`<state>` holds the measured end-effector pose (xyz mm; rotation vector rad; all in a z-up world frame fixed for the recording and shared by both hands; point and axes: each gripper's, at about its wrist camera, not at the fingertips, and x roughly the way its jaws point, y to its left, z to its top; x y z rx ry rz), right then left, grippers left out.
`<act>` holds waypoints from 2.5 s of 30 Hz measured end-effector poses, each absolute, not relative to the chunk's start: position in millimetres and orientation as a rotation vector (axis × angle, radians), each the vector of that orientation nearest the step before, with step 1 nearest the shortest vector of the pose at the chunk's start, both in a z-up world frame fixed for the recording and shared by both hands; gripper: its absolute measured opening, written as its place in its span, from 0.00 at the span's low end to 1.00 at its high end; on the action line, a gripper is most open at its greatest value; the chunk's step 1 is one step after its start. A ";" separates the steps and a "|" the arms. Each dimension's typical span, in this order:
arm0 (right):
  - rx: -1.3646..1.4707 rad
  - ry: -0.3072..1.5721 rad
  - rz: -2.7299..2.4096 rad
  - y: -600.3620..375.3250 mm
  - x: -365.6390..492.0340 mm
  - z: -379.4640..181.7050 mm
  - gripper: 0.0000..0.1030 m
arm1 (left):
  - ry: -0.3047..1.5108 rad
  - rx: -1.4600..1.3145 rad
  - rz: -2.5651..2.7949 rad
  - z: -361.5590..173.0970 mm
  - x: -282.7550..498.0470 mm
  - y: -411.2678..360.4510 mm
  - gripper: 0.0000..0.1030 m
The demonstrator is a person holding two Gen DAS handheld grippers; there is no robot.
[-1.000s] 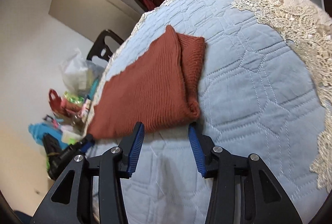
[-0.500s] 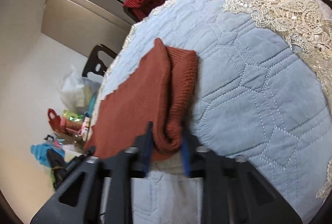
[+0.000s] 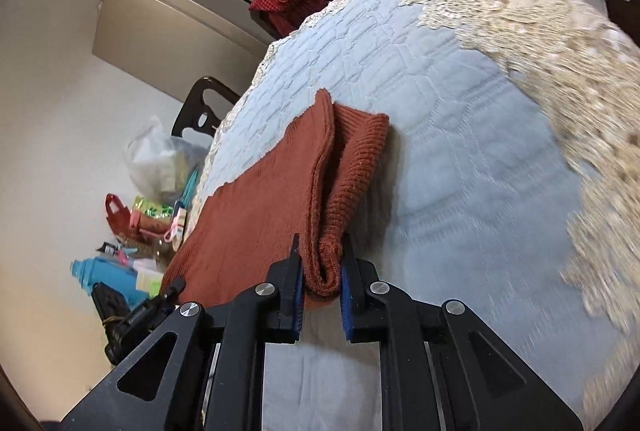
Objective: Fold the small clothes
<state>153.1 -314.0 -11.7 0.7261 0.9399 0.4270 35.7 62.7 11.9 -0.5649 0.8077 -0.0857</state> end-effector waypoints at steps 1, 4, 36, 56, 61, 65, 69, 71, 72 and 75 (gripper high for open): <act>0.725 0.944 0.423 -314.8 149.0 -11.6 0.14 | 0.813 -0.569 -0.088 9.8 29.3 61.6 0.16; 0.723 0.962 0.411 -319.6 136.5 -18.7 0.14 | 0.833 -0.554 -0.087 -0.3 21.3 58.4 0.16; 0.116 0.925 0.593 -143.4 185.1 -7.2 0.05 | 0.781 -0.234 -0.151 4.7 67.3 17.3 0.25; 0.129 0.934 0.543 -137.7 224.7 7.8 0.07 | 0.773 -0.295 -0.199 4.8 65.4 26.8 0.25; 0.115 0.897 0.584 -143.3 176.9 16.6 0.07 | 0.773 -0.299 -0.201 4.3 65.8 26.8 0.25; 0.100 0.933 0.579 -143.6 163.3 -6.4 0.07 | 0.774 -0.300 -0.203 4.5 66.5 26.7 0.25; 0.127 0.910 0.587 -145.6 161.9 -3.3 0.07 | 0.772 -0.280 -0.192 6.5 65.3 24.6 0.25; 0.100 0.904 0.592 -141.9 154.7 1.9 0.08 | 0.766 -0.267 -0.187 10.2 60.9 23.2 0.25; 0.091 0.897 0.598 -141.3 150.1 4.5 0.08 | 0.757 -0.268 -0.185 13.6 56.7 24.8 0.25; 0.069 0.901 0.602 -142.3 138.7 -0.1 0.08 | 0.720 -0.285 -0.163 22.0 45.5 34.6 0.31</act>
